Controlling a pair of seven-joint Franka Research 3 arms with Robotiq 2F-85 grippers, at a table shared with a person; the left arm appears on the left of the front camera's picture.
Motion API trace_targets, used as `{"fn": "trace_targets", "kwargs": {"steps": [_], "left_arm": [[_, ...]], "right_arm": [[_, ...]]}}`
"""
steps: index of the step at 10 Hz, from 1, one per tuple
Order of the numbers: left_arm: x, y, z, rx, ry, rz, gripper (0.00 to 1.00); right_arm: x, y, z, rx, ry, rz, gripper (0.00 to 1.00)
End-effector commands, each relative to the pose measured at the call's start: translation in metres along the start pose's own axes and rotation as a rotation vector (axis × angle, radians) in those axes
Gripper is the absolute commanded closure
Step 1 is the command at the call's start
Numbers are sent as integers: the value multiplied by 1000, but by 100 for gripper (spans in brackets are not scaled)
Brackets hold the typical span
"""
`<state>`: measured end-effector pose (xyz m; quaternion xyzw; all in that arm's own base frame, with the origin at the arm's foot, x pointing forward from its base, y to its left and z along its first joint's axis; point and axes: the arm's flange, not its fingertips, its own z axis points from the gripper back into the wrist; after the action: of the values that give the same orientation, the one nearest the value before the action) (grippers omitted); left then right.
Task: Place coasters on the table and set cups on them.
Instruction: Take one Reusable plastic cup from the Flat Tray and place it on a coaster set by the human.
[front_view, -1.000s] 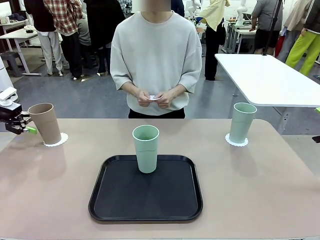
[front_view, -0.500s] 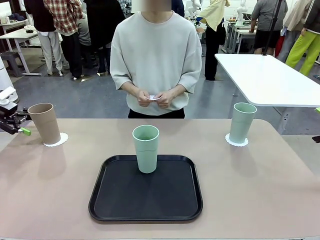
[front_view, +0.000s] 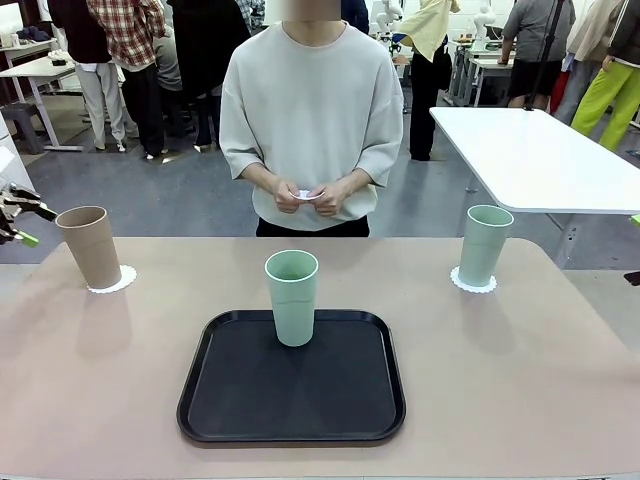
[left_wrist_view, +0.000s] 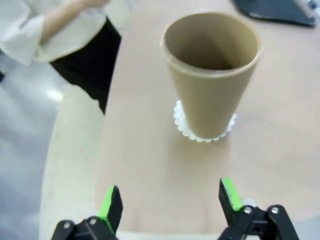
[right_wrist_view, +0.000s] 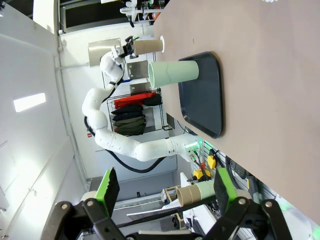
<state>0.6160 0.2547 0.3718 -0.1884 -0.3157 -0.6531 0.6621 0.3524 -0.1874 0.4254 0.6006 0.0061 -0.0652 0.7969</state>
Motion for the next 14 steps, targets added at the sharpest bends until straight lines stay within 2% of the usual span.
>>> {"fn": "trace_targets", "kwargs": {"steps": [1,2,3,4,6,8,10,11,12,13,14], "left_arm": [[64,-72,21,-9,120,7,0],[89,-92,30,14,190,108,0],[114,-110,40,-17,211,168,0],[133,-123,44,-9,248,169,0],[167,-141,56,109,382,167,0],[193,-152,65,122,552,168,0],[219,-157,66,187,707,141,0],[228,-157,66,211,752,132,0],[233,-158,69,231,775,115,0],[221,-149,79,194,681,115,0],[221,-149,79,194,681,115,0]], "right_arm": [[-1,1,0,8,1,2,0],[-1,1,0,8,1,2,0],[-1,1,0,8,1,2,0],[-1,1,0,8,1,2,0],[-1,1,0,8,1,2,0],[-1,1,0,8,1,2,0],[-1,1,0,8,1,2,0],[-1,1,0,8,1,2,0],[-1,1,0,8,1,2,0],[-1,1,0,8,1,2,0],[-1,1,0,8,1,2,0]]}}
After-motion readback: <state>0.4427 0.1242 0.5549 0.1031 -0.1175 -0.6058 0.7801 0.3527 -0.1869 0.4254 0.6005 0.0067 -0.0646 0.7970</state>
